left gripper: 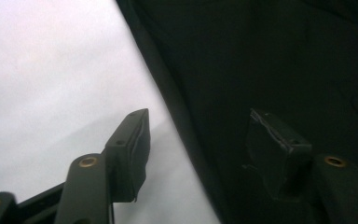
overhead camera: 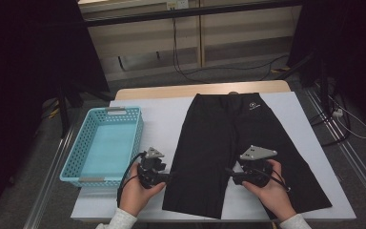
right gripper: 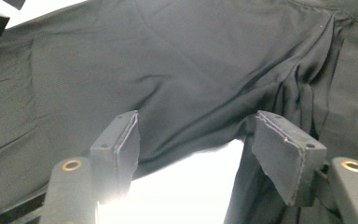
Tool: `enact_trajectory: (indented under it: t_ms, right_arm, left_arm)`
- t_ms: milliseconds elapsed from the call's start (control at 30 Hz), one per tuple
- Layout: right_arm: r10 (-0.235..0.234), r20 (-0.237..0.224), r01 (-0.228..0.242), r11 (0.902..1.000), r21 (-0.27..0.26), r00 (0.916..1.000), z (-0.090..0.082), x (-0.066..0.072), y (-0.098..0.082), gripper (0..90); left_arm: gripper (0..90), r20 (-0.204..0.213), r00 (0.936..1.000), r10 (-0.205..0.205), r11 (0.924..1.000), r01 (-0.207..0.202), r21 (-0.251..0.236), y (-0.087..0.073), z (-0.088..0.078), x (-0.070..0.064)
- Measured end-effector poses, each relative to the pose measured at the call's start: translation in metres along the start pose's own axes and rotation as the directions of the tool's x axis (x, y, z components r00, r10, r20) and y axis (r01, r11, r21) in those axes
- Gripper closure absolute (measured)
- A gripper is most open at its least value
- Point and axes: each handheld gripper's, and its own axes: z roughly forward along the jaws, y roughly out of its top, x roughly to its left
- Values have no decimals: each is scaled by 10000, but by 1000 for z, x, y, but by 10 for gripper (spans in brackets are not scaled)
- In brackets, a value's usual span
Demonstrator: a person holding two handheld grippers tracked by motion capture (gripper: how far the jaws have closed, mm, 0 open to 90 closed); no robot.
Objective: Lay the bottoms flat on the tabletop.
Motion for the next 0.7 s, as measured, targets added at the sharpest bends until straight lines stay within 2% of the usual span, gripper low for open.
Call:
enact_trajectory:
  t_ms: [67,200,267,333,433,533,700]
  right_arm:
    - [-10,-16,10,10000,-16,10000,0,0,1,321]
    - [-48,-69,48,10000,-64,10000,2,1,2,319]
    - [-24,-86,24,10000,-53,10000,3,2,3,317]
    - [-49,-119,48,10000,-58,9999,4,2,4,314]
    - [-65,-260,64,10000,-38,9996,7,4,5,308]
    - [-113,-290,112,9999,-49,9995,9,5,7,300]
    - [-140,-338,139,9999,-40,9993,12,7,9,293]
  left_arm:
    - [365,-171,9994,310,9995,-310,26,-3,2,0]
    - [353,-329,9980,531,9986,-532,-4,-9,6,0]
    - [341,-552,9946,874,9961,-880,-79,-11,7,-3]
    - [339,-469,9944,949,9954,-955,-117,-11,8,-6]
    - [359,-462,9954,839,9961,-852,-250,-13,9,-12]
    - [416,-358,9961,806,9967,-809,-72,-13,7,-15]
    - [479,-521,9974,505,9986,-511,-101,-13,6,-19]
